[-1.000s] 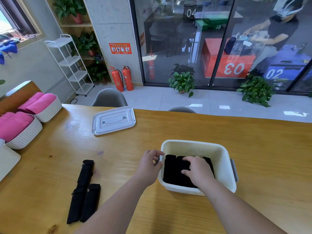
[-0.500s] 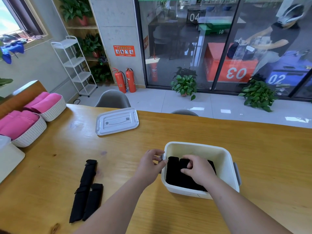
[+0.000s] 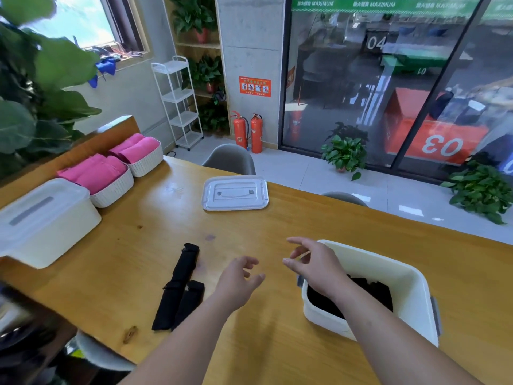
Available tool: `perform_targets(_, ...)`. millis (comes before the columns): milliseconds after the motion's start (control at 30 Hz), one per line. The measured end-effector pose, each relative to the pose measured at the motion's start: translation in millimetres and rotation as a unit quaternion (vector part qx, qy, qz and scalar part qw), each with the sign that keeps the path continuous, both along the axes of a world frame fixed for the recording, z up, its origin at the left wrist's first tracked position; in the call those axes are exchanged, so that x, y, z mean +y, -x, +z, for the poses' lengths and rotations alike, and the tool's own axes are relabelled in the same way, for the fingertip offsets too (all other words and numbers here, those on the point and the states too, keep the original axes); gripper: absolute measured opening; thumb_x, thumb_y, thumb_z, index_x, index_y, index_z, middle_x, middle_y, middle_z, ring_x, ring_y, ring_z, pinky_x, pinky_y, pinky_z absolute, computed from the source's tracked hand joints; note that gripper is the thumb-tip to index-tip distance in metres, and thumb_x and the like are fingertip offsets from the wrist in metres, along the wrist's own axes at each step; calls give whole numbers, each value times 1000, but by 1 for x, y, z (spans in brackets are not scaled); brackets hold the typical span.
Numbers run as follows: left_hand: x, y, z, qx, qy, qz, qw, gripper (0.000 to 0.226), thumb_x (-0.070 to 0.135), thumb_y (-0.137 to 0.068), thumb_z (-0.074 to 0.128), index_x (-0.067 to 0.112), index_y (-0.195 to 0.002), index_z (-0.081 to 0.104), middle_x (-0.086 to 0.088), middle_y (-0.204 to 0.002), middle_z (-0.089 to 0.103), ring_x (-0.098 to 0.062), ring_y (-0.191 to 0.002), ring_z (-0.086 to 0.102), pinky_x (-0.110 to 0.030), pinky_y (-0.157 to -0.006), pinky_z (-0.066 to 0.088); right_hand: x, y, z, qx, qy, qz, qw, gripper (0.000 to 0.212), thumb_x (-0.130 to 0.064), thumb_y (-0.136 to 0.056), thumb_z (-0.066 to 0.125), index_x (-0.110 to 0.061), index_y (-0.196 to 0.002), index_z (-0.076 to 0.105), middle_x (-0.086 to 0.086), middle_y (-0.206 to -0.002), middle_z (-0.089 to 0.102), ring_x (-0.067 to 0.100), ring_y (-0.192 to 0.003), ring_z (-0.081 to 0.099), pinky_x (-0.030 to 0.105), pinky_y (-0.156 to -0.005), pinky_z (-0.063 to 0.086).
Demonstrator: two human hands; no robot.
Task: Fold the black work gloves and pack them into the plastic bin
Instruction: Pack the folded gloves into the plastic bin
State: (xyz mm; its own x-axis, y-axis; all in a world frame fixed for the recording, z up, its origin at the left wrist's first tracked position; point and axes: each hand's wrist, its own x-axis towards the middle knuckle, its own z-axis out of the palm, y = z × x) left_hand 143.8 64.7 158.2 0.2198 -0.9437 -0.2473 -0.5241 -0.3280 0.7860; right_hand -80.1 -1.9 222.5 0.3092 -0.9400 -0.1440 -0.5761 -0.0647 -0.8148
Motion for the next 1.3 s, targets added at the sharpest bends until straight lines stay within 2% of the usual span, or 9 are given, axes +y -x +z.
perform_targets(100,19,-24,-14,-12,-31,21,999,40,48,-96,75,39,-132,61,15,-126,62,-4,-111,62,-27,-80,52,5,-28,-6,11,-8,38,999,47,-40,-88,85,-45,-131,67,-16,-102,71,7,-84,68,22,-70,53)
perform_targets(400,67,-82,-39,-56,-61,71,994,45,40,-98,75,34,-140,58,9,-133,56,-9,-120,59,-27,-94,49,24,-98,-46,156,-58,187,968,57,-51,-89,80,-43,-142,58,-21,-113,65,3,-96,67,33,-90,57)
perform_targets(533,81,-103,-50,-100,-70,88,989,48,40,-98,75,32,-142,57,9,-138,51,-12,-118,59,-28,-101,51,35,-124,-60,196,-80,234,949,62,-50,-94,76,-38,-150,52,-13,-123,63,12,-109,65,34,-95,55)
perform_targets(667,92,-118,-57,-119,-93,91,984,52,36,-99,73,31,-147,54,6,-145,48,-14,-121,61,-25,-95,48,45,-151,-73,234,-92,272,929,63,-50,-98,71,-35,-155,47,-8,-134,63,17,-116,64,32,-98,51)
perform_targets(733,95,-123,-60,-135,-99,92,982,53,34,-100,72,30,-149,51,5,-147,46,-16,-122,60,-28,-94,50,49,-163,-79,248,-96,286,921,64,-49,-100,69,-34,-157,45,-5,-140,63,19,-122,63,33,-101,50)
perform_targets(900,95,-129,-62,-166,-122,95,974,58,28,-102,67,25,-156,44,-2,-149,46,-22,-128,52,-39,-106,51,58,-185,-96,259,-124,309,907,68,-45,-102,67,-33,-162,38,0,-151,58,22,-132,59,33,-105,46)
perform_targets(1000,93,-129,-62,-151,-122,81,978,58,28,-103,66,24,-156,45,-1,-144,49,-22,-127,55,-37,-105,51,62,-193,-101,254,-129,320,904,70,-42,-103,66,-32,-164,34,3,-156,54,23,-139,55,33,-109,44)
perform_targets(1133,90,-124,-66,-72,-134,84,985,58,28,-100,72,27,-153,49,2,-136,57,-17,-119,63,-32,-98,56,63,-196,-108,245,-122,317,908,74,-40,-102,66,-28,-166,31,4,-162,48,24,-144,50,34,-116,41)
perform_targets(1300,85,-120,-72,-14,-162,108,981,60,30,-99,73,22,-154,49,1,-134,67,-18,-115,68,-34,-97,60,62,-191,-113,215,-148,292,920,67,-34,-105,61,-26,-165,33,3,-163,42,23,-145,47,34,-118,40)
